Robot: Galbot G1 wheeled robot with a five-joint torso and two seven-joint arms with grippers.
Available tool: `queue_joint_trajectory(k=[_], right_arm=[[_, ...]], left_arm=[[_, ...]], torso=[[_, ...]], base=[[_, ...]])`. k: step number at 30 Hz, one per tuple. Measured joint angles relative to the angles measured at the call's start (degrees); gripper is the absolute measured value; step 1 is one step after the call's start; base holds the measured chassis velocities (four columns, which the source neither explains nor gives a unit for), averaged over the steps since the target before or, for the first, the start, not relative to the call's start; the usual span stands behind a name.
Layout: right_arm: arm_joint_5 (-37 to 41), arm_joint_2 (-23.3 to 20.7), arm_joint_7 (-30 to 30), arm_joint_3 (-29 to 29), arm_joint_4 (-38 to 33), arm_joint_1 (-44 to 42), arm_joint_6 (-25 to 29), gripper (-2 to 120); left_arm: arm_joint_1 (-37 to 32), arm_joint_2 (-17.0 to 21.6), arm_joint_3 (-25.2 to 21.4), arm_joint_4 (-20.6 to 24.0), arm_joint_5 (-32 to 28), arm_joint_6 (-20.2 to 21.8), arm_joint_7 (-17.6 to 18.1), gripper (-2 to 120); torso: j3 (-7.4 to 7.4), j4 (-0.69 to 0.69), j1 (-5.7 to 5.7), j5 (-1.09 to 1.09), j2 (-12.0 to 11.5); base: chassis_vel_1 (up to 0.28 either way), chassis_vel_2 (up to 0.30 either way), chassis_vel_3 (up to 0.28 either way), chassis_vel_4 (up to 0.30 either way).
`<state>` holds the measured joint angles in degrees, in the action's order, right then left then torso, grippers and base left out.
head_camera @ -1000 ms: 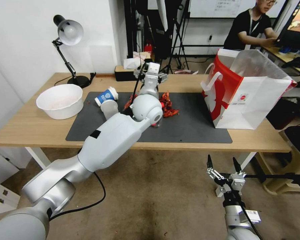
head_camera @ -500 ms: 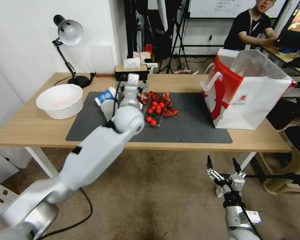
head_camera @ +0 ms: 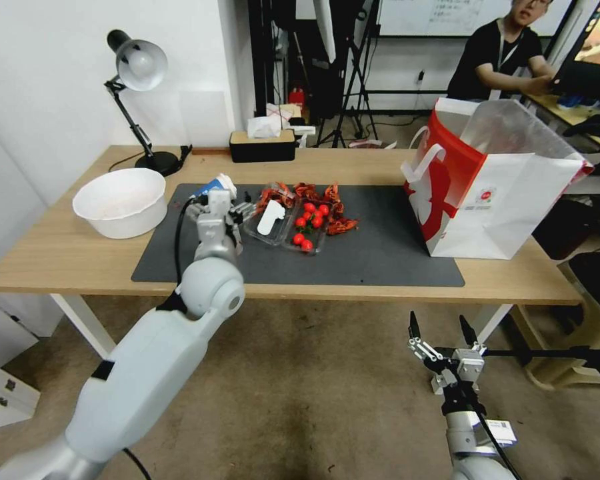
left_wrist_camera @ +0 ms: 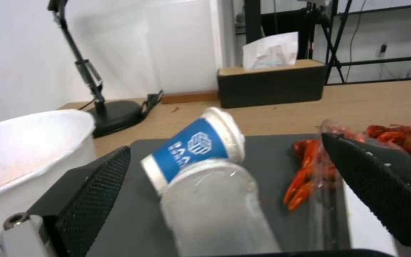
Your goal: Pick up the trash from the table and place it into the takeout bag.
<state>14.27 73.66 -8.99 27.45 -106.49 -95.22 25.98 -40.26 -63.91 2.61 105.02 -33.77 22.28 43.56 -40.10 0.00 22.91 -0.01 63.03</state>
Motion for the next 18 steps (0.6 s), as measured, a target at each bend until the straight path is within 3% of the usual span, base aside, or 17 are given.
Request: queue_joint_trajectory(k=[12, 18], right_arm=[[-1.02, 0.28, 0.02, -0.11, -0.69, -0.49, 0.05, 100], [-1.20, 0.47, 0.03, -0.28, -0.64, -0.52, 0.13, 100]], left_arm=[[-11.45, 1.72, -8.32, 6.43, 2.13, -1.29, -1.95, 100], [-24.94, -0.84, -13.51, 11.31, 7.82, -3.61, -4.30, 100]], torso=[[0.00, -0.01, 0.00, 0.01, 0.00], [0.00, 0.00, 0.00, 0.01, 0.00]], base=[[0.000, 0.000, 0.000, 0.000], [0.000, 0.000, 0.000, 0.000]])
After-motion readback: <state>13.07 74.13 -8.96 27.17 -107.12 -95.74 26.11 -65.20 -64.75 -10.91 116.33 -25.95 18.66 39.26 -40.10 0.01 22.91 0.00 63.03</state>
